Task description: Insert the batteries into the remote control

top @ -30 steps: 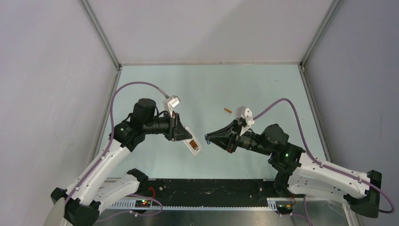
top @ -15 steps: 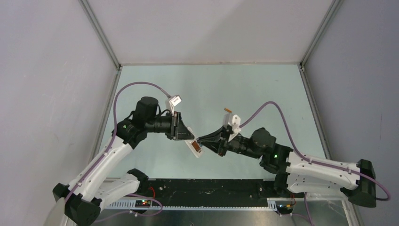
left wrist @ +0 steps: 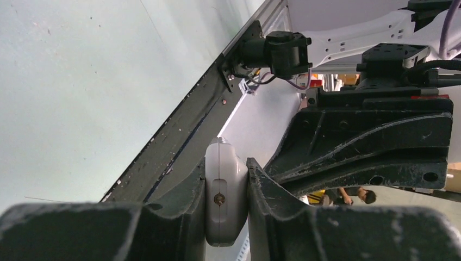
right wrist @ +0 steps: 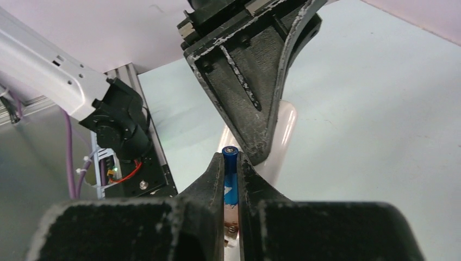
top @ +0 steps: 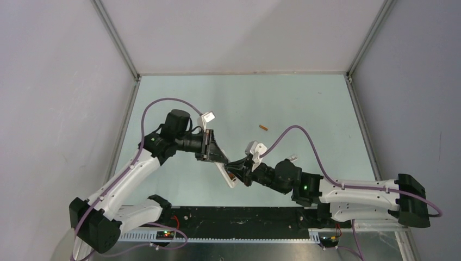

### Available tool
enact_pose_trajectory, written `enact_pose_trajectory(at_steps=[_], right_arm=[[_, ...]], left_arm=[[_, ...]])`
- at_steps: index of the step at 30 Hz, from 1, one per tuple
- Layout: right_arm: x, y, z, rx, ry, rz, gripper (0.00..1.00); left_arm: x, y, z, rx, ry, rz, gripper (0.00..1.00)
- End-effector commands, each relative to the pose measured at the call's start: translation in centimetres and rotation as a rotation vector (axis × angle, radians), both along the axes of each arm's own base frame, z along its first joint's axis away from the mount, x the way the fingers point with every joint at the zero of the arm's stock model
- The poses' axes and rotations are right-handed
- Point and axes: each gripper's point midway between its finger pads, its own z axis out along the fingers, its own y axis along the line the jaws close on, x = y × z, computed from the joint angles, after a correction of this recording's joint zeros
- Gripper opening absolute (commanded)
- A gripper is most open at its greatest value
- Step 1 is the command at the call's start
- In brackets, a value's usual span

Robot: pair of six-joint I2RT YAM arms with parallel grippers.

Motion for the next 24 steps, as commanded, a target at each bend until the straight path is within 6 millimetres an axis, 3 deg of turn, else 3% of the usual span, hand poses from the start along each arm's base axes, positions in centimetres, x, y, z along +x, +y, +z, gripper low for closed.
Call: enact_pose_trajectory(at_steps=[1, 24], right_arm=[[1.0, -0.9, 1.9, 0.088, -0.036, -0.086, 0.03], [1.0, -0.9, -1.8, -0.026, 0.006, -0.09, 0.04]], left_arm=[[-0.5, -0.3, 0.6, -0.052, 0.071, -0.028, 0.0], [0.1, -0.2, 0.1, -0.05, 0.139, 0.001, 0.0]])
